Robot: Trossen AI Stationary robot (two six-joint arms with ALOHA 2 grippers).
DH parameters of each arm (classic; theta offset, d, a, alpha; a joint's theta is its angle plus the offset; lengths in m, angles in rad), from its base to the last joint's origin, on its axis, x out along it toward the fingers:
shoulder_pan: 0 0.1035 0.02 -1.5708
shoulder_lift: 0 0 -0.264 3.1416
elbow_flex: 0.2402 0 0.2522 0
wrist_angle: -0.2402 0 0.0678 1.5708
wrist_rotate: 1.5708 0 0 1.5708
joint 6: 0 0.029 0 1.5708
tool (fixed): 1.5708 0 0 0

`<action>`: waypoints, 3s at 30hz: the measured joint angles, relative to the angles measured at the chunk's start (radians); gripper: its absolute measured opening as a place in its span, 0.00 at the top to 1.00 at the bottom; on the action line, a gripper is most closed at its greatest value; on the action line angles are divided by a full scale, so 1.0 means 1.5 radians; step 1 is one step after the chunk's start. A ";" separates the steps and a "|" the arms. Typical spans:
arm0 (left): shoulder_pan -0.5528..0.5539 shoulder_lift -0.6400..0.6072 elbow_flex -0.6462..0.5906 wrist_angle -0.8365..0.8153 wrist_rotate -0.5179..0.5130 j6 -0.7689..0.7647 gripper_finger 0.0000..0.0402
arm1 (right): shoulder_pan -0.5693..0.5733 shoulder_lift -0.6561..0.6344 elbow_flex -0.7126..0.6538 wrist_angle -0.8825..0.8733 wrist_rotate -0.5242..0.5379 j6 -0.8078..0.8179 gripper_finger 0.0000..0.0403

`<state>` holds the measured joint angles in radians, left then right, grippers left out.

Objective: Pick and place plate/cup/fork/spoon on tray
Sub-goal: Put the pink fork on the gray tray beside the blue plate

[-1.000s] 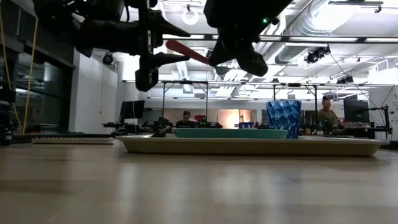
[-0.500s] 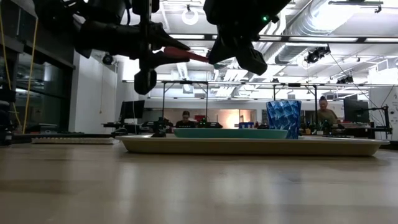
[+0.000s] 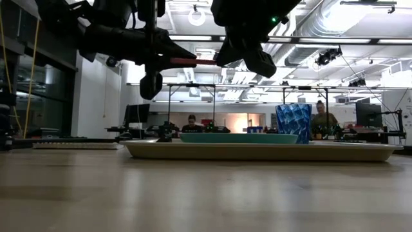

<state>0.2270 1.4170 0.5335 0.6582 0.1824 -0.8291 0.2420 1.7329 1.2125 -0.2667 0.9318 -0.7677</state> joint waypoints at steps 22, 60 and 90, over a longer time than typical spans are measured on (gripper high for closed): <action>0.075 -0.008 0.002 -0.015 0.010 0.061 1.00 | 0.001 0.000 0.002 0.010 0.010 0.032 0.76; -0.138 0.035 -0.099 -0.204 -0.442 -0.119 1.00 | 0.132 -0.114 0.000 -0.620 0.075 0.827 0.59; -0.178 0.213 0.013 -0.069 -0.551 -0.300 1.00 | 0.172 -0.114 0.000 -0.628 0.089 0.851 0.59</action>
<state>-0.0405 1.7362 0.5533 0.5542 -0.6443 -1.2796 0.4997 1.5623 1.2121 -1.2080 1.0648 0.5092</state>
